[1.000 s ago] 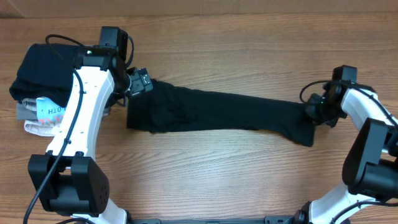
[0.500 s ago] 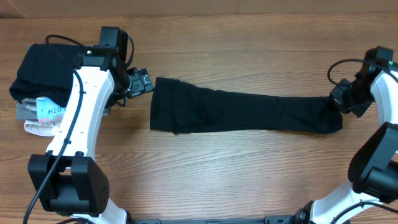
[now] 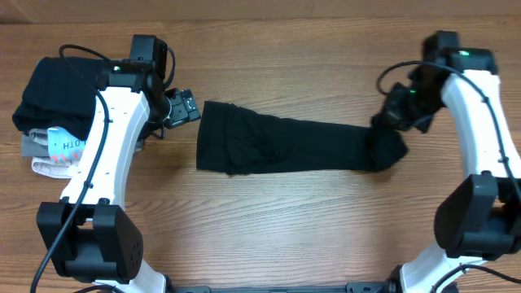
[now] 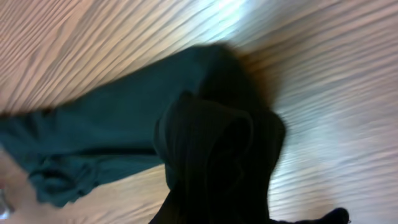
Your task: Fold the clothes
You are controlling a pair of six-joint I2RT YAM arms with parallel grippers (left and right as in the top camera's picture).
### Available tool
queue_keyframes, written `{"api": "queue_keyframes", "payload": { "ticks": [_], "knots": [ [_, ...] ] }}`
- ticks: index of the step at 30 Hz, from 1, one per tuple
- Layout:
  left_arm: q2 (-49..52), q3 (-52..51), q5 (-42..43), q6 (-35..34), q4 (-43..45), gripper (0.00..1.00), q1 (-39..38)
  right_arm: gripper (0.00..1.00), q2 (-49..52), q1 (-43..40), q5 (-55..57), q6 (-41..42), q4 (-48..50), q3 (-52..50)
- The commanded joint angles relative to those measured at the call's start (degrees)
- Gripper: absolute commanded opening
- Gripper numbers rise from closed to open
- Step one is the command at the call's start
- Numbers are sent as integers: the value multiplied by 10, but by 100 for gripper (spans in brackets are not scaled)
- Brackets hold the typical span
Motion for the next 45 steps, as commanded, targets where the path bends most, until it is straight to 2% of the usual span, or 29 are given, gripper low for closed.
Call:
{"api": "queue_keyframes", "payload": {
  "ticks": [1, 10, 18, 24, 30, 33, 36, 41, 45],
  "knots": [
    [5, -2, -12, -3, -1, 100, 2, 4, -19, 40, -51, 38, 16, 18],
    [5, -2, -15, -3, -2, 100, 2, 4, -11, 144, -29, 85, 81, 17],
    [5, -2, -15, -3, -2, 100, 2, 4, 3, 224, 44, 115, 149, -5],
    [5, -2, -15, -3, -2, 100, 2, 9, 15, 259, 78, 141, 216, -41],
    [5, -2, -15, -3, -2, 100, 2, 13, 52, 275, 63, 141, 245, -57],
    [5, -2, -15, -3, -2, 100, 2, 30, 65, 282, 23, 136, 256, -57],
    [5, -2, -15, -3, -2, 100, 2, 34, 65, 281, -11, 65, 271, -55],
    [5, -2, -15, 12, -2, 100, 2, 38, 40, 245, -63, -10, 226, -30],
    [5, -2, -15, 36, -2, 100, 2, 41, 14, 197, -56, -10, 157, -28]
  ]
}}
